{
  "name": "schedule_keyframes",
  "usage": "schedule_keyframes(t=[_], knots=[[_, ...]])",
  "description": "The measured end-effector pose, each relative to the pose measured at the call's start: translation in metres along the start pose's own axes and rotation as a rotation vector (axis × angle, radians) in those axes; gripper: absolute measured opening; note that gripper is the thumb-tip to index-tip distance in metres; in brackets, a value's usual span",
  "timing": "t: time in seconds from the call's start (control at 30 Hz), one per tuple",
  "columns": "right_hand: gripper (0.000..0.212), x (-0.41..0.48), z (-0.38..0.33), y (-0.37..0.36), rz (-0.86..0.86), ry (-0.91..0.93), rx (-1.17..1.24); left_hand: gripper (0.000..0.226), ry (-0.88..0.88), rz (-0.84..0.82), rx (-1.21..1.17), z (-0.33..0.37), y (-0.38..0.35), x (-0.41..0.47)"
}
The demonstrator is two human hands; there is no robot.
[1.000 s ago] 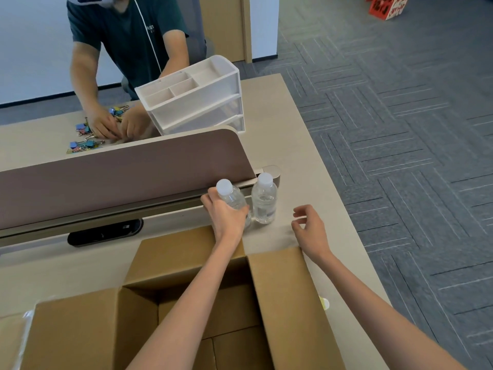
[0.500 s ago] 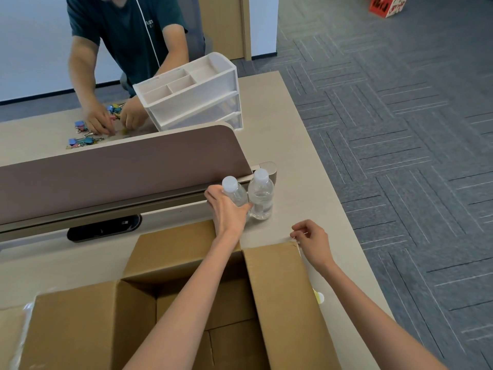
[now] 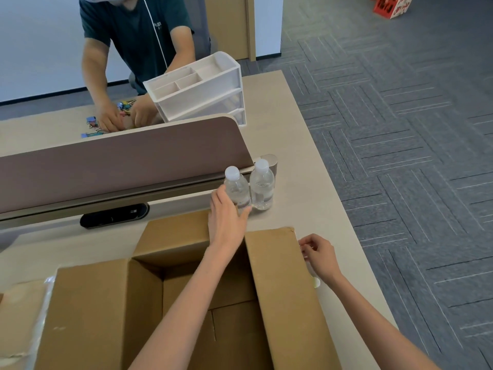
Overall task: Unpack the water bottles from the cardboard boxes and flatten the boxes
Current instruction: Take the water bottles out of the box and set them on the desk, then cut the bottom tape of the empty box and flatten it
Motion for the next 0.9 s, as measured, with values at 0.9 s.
schedule_keyframes(t=[0.9], knots=[[0.025, -0.056, 0.029, 0.006, -0.053, 0.214, -0.773, 0.064, -0.207, 0.059, 0.266, 0.010, -0.005, -0.096]])
Point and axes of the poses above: each hand's wrist, its own x-axis towards the middle knuckle, its own y-axis out of the back of the hand, z = x × y, the point moved 8 cm from there along x, towards the middle knuckle, and after that the axes turned 8 degrees about x, right-handed, at the moved point
